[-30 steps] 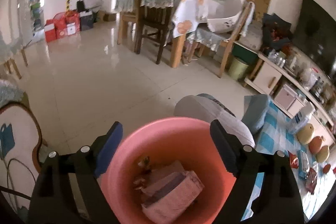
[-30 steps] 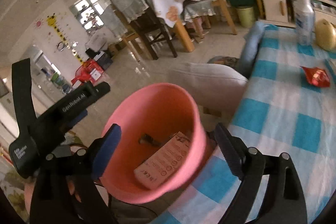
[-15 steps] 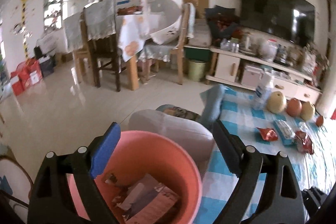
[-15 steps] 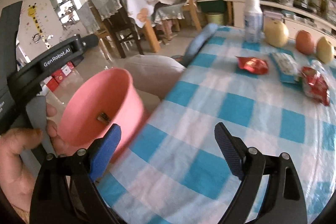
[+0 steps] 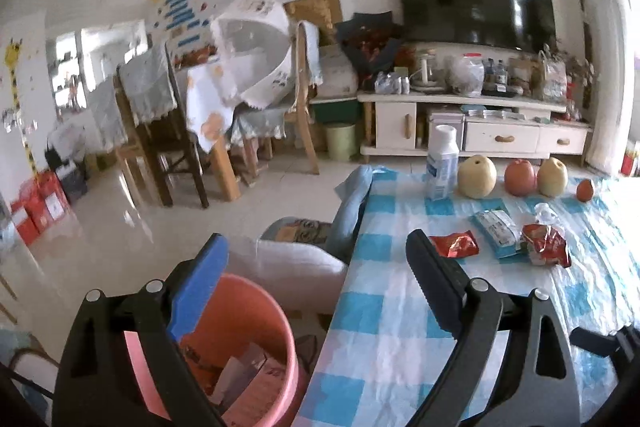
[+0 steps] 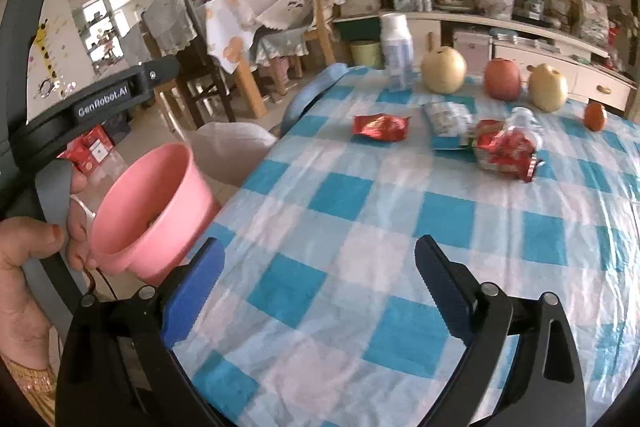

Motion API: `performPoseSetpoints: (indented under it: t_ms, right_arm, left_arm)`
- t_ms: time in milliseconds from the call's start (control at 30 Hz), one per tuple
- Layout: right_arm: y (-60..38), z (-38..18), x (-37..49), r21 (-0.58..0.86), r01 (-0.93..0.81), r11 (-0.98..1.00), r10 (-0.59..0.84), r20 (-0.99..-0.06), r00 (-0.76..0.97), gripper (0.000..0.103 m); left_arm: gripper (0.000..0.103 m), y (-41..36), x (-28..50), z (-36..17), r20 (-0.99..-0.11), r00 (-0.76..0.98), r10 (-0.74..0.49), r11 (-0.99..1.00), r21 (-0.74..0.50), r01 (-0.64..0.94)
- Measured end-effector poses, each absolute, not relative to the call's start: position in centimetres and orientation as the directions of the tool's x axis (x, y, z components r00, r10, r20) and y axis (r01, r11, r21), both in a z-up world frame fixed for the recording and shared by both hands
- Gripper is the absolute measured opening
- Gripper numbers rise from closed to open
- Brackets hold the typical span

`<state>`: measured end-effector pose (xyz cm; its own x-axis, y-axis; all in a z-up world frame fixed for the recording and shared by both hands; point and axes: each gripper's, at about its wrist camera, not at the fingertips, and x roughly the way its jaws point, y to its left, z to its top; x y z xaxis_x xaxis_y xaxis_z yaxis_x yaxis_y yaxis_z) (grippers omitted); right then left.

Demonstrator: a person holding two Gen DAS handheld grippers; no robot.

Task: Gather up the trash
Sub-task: 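Return both tools to the table over the remaining red wrappers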

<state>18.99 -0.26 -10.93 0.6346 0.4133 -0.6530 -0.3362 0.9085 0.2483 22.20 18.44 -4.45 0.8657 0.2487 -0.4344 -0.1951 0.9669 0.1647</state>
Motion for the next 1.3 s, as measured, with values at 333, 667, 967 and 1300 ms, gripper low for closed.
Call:
performPoseSetpoints:
  t_ms: [333, 667, 967, 1300]
  right_arm:
    - [-4.1, -10.7, 18.9, 0.261, -0.29, 0.921, 0.39, -0.634, 0.668, 0.095]
    - [-7.5, -10.5, 18.7, 0.252, -0.259, 0.932, 0.361, -0.617, 0.699, 0.095]
    - [-11.2, -10.9, 18.8, 0.216, -0.222, 0.951, 0.309, -0.619, 0.722, 0.095]
    - [-17.4, -12.5, 22.0, 0.274, -0.106, 0.956, 0.264, -0.644, 0.718, 0.095]
  left_arm:
    - [0.091, 14.5, 22.8, -4.5, -0.428, 0.869, 0.249, 0.959, 0.234, -0.159]
    - [0.091, 11.4, 22.6, -3.6, -0.402, 0.887, 0.228, 0.959, 0.251, -0.132]
    - [0.091, 9.1, 22.6, -3.2, -0.411, 0.894, 0.179, 0.97, 0.226, -0.09]
    - [0.091, 7.1, 26.0, -5.4, -0.499, 0.862, 0.092, 0.989, 0.148, -0.02]
